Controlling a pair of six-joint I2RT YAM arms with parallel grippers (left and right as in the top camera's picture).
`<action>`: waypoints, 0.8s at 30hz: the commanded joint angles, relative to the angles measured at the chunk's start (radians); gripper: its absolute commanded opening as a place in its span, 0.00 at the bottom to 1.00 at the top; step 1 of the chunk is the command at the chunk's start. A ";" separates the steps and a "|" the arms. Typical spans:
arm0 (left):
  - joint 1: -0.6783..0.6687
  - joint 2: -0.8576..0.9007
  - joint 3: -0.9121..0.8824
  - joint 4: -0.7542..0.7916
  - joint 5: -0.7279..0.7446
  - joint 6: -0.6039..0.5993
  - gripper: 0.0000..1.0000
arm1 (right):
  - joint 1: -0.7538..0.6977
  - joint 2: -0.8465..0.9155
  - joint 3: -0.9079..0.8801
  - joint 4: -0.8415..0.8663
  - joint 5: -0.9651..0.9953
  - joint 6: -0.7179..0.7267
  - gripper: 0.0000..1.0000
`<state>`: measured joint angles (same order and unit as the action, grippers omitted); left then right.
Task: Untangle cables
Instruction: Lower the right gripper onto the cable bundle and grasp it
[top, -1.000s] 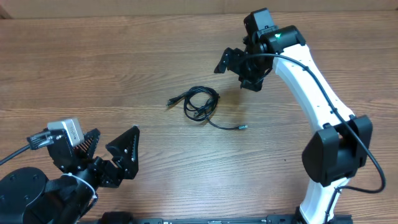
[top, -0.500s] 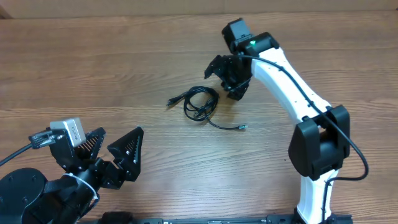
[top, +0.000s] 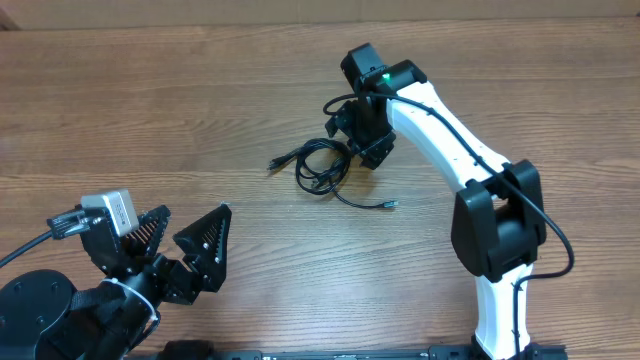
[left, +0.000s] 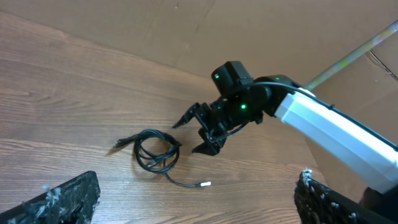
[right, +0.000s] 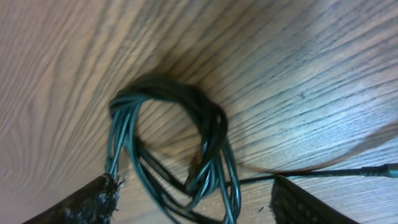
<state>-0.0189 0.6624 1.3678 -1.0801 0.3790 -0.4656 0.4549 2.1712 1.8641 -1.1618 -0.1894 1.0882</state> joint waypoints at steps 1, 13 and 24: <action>0.005 0.003 0.021 0.002 0.014 -0.006 1.00 | 0.016 0.032 0.000 0.002 0.021 0.012 0.72; 0.005 0.003 0.021 0.001 0.014 -0.006 1.00 | 0.083 0.100 0.000 0.034 0.048 0.012 0.47; 0.005 0.003 0.021 -0.007 0.009 -0.001 1.00 | 0.086 0.122 0.001 0.059 0.048 -0.124 0.04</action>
<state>-0.0185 0.6624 1.3678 -1.0866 0.3817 -0.4656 0.5430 2.2738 1.8629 -1.1179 -0.1429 1.0599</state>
